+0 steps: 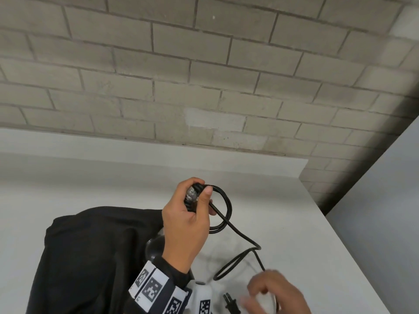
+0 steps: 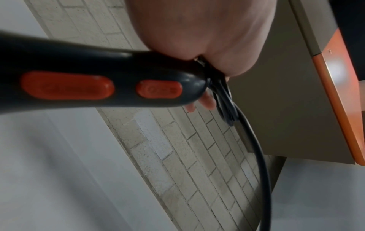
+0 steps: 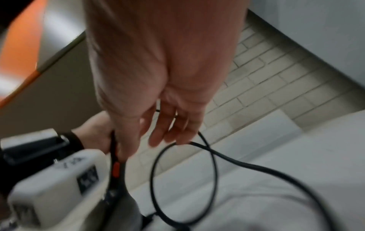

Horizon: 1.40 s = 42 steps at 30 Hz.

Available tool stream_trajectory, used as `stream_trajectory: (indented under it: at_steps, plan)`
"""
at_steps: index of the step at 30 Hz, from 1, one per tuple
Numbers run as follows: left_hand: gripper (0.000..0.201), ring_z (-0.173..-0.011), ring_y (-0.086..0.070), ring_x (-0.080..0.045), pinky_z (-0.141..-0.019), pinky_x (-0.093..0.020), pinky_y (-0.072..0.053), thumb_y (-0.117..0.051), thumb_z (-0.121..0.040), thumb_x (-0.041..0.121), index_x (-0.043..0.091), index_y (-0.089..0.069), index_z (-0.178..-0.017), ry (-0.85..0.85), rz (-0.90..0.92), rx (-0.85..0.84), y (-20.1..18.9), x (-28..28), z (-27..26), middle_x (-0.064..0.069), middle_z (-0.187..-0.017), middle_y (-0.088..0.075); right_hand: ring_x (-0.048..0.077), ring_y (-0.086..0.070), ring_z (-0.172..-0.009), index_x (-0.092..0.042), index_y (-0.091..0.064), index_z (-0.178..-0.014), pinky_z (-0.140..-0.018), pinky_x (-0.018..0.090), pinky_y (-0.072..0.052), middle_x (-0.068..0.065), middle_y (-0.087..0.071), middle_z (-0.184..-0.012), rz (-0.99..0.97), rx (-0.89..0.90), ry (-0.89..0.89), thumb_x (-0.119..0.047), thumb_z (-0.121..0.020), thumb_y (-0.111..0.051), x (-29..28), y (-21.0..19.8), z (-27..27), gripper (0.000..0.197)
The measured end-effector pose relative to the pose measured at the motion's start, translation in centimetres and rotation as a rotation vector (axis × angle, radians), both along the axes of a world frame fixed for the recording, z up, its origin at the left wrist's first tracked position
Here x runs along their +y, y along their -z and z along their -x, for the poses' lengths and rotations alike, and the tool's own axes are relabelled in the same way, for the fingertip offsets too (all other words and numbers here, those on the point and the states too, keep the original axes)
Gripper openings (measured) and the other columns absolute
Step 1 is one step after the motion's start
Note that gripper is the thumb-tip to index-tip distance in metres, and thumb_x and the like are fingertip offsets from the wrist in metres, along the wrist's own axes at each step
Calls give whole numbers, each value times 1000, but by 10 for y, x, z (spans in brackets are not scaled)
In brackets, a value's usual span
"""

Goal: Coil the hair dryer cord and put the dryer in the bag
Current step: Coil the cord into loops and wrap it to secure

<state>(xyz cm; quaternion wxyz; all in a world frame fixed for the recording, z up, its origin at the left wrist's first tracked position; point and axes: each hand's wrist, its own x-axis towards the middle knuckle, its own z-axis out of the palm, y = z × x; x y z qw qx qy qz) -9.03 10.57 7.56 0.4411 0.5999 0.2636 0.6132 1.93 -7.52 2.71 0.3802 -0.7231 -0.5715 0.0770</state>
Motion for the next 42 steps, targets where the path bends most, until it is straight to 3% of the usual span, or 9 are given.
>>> stream_trajectory:
  at_steps: [3, 6, 8, 12, 20, 27, 32, 36, 42]
  plan:
    - [9, -60, -72, -14, -63, -22, -54, -62, -89, 33, 32, -61, -97, 9, -30, 14, 3, -3, -3, 3, -71, -69, 5, -58, -100, -27, -61, -99, -84, 11, -42, -20, -59, -102, -255, -45, 124, -35, -80, -66, 23, -16, 7, 22]
    - [10, -60, -71, -12, -64, -15, -51, -64, -90, 28, 27, -63, -100, 13, -56, 26, 4, -5, -6, 0, -64, -68, -4, -45, -122, -36, -42, -128, -94, 2, -32, -23, -43, -129, -183, -18, 95, -37, -86, -63, 44, -24, 8, 47]
    - [9, -61, -71, -13, -63, -17, -52, -66, -93, 28, 27, -64, -101, 9, -74, 25, 5, -5, -7, 2, -70, -69, -5, -52, -108, -46, -45, -119, -84, 2, -38, -25, -46, -119, -178, -50, 24, -36, -90, -59, 51, -30, 5, 33]
    - [19, -61, -71, -13, -62, -26, -57, -62, -90, 38, 29, -65, -107, 7, -75, 24, 7, -2, -7, 5, -76, -69, -6, -55, -81, -32, -61, -101, -65, 9, -44, -22, -54, -89, -250, -158, -34, -30, -95, -56, 55, -53, 1, 8]
    - [22, -50, -66, -18, -64, -37, -61, -61, -92, 31, 21, -68, -110, 189, -111, 26, 7, -12, 2, -4, -67, -65, 7, -57, -76, -8, -70, -93, -67, 18, -45, -1, -62, -82, -463, -265, -82, -11, -90, -64, 70, -112, -8, 8]
    - [17, -43, -59, -13, -49, -24, -51, -67, -87, 32, 29, -68, -104, 332, -143, 61, 3, -16, 13, -1, -64, -63, 9, -64, -76, -18, -73, -86, -65, 9, -45, -8, -69, -80, -434, 98, -48, -17, -88, -68, 90, -123, -8, 5]
    - [28, -47, -60, -8, -55, -21, -52, -82, -73, 35, 27, -69, -96, 319, -194, 99, 0, -18, 16, 6, -65, -67, 13, -69, -73, -21, -73, -78, -65, 23, -54, -9, -72, -73, -411, 239, -14, -20, -85, -72, 94, -114, 5, 7]
    - [21, -50, -61, -5, -55, -16, -49, -76, -80, 29, 17, -68, -95, 245, -254, 82, 1, -19, 16, 17, -64, -64, 7, -67, -66, -22, -74, -73, -63, 19, -50, -9, -72, -69, -394, 361, 60, -19, -85, -73, 94, -105, 5, 12]
    - [26, -50, -63, -8, -53, -21, -50, -72, -85, 36, 12, -67, -92, 184, -323, 58, 3, -21, 20, 17, -64, -64, 33, -66, -77, -19, -75, -77, -77, 49, -54, 2, -73, -79, -303, 626, 77, -20, -84, -73, 90, -85, 12, 7]
